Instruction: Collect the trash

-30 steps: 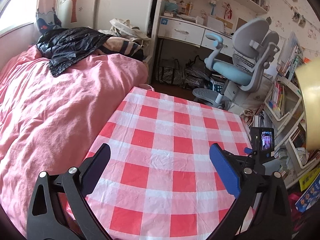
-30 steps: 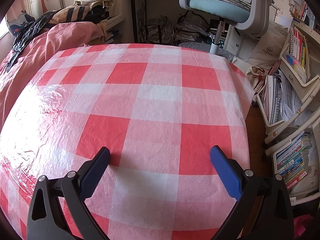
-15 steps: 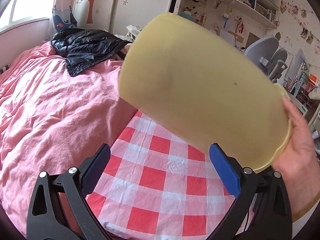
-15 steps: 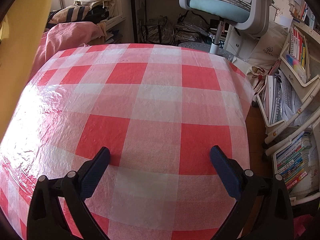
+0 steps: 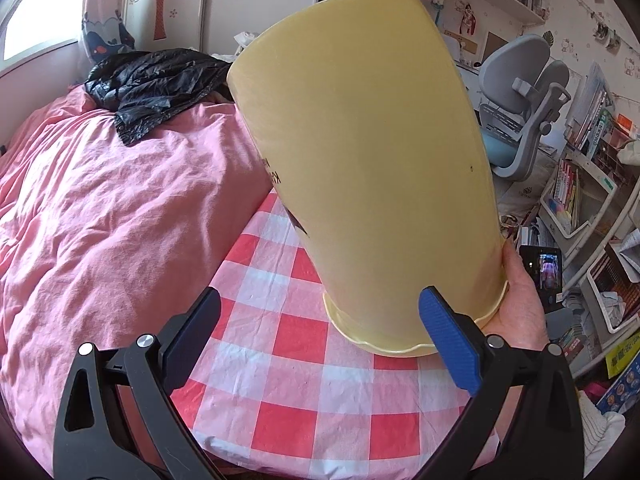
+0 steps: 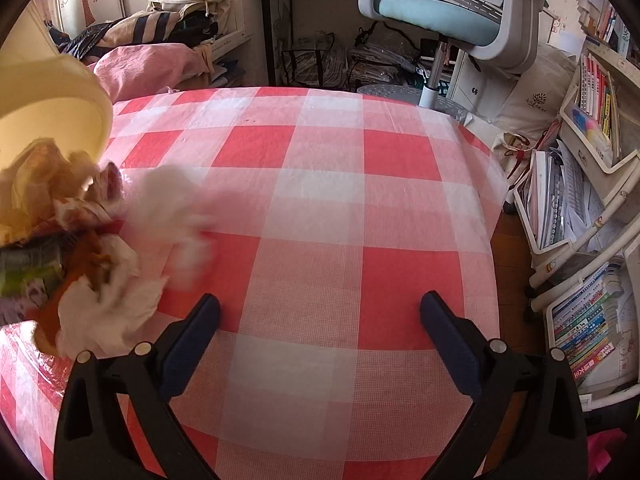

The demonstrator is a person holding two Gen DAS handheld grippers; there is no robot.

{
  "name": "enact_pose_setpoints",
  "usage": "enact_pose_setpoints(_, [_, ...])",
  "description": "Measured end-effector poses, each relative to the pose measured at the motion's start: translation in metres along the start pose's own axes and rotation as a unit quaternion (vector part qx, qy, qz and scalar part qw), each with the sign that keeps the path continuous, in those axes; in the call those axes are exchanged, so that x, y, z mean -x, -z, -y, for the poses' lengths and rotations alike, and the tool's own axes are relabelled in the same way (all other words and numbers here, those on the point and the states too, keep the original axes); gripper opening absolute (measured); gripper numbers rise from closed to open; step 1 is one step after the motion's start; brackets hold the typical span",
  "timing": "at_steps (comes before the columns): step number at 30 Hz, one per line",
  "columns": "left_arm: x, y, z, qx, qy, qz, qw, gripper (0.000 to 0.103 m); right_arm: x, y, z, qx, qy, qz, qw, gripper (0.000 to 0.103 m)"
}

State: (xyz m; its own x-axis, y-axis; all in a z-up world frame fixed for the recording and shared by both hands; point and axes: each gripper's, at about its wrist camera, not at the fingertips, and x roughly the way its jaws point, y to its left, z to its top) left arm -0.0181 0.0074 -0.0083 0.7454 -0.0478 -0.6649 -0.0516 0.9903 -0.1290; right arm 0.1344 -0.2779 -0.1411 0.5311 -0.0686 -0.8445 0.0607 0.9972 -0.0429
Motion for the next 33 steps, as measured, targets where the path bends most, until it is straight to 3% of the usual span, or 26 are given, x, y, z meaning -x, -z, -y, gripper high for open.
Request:
enact_pose_setpoints(15, [-0.001,0.001,0.001,-0.005,-0.005,0.001,1.0000,0.097,-0.001,0.000,0.000,0.000,0.000,0.000,1.000,0.096])
enact_pose_setpoints(17, [0.005,0.001,-0.001,-0.001,-0.001,0.018,0.9998,0.097,0.000,0.000,0.000,0.000,0.000,0.000,1.000,0.096])
enact_pose_setpoints(33, [-0.001,0.004,0.014,-0.044,-0.017,0.006,0.9989,0.097,-0.001,0.000,0.000,0.000,0.000,0.000,1.000,0.096])
